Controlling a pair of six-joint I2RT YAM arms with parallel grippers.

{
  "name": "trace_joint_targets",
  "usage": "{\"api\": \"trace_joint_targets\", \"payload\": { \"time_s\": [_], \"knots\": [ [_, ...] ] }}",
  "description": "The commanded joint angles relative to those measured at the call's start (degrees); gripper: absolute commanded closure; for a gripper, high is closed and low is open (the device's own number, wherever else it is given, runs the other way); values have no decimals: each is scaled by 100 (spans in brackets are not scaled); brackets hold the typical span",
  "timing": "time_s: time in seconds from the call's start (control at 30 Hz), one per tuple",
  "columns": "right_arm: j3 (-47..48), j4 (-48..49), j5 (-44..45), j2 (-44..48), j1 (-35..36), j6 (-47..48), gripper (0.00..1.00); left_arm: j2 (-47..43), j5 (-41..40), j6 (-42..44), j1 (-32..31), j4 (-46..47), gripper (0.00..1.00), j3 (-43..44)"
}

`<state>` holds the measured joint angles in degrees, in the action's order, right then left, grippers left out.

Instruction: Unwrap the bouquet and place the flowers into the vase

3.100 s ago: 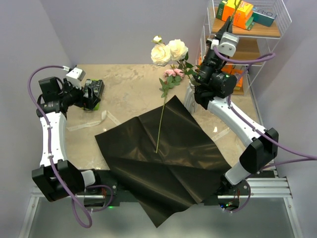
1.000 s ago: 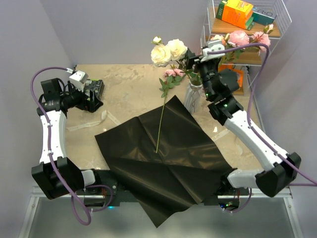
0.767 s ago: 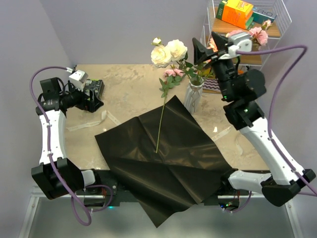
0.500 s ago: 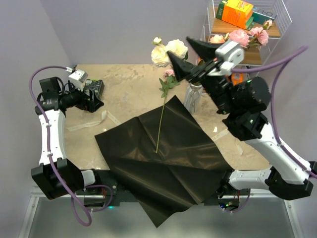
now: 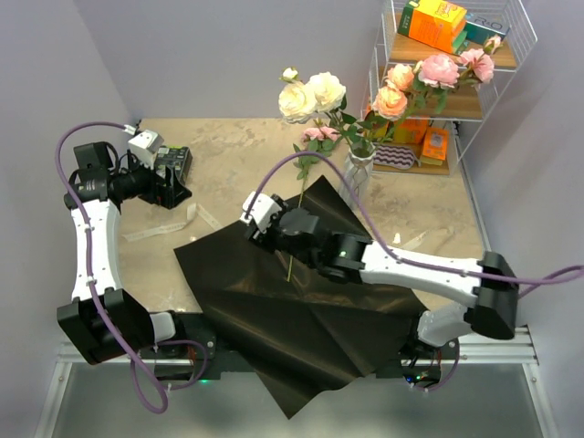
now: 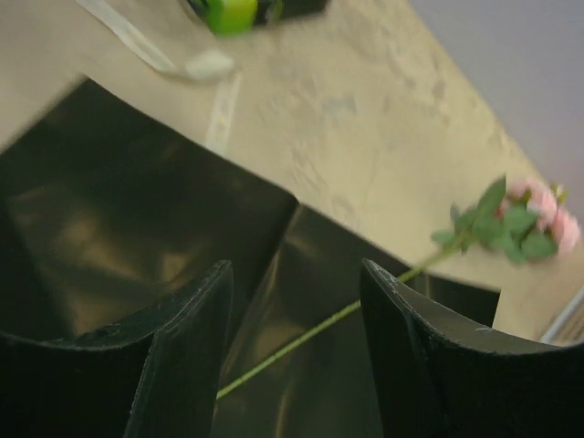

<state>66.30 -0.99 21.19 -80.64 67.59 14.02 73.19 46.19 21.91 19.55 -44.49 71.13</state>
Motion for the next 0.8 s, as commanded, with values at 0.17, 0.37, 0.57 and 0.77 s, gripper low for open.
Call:
{"api": "trace_joint_targets", "payload": {
  "time_s": [0.17,0.37,0.57,0.77],
  "knots": [
    [162,820,2740,-2110,-184,-1523,37,-6,30,182,49,-42,1,199],
    [638,749,2198,-2842,-1062,-2728,37,-85,-58,296,49,-86,1,164],
    [840,960,1968,-3177,-1275,-2782,36,-77,-84,349,40,2,1,50],
    [1007,785,1503,-3414,-1687,-3326,37,2,30,305,40,63,1,-38]
  ]
}}
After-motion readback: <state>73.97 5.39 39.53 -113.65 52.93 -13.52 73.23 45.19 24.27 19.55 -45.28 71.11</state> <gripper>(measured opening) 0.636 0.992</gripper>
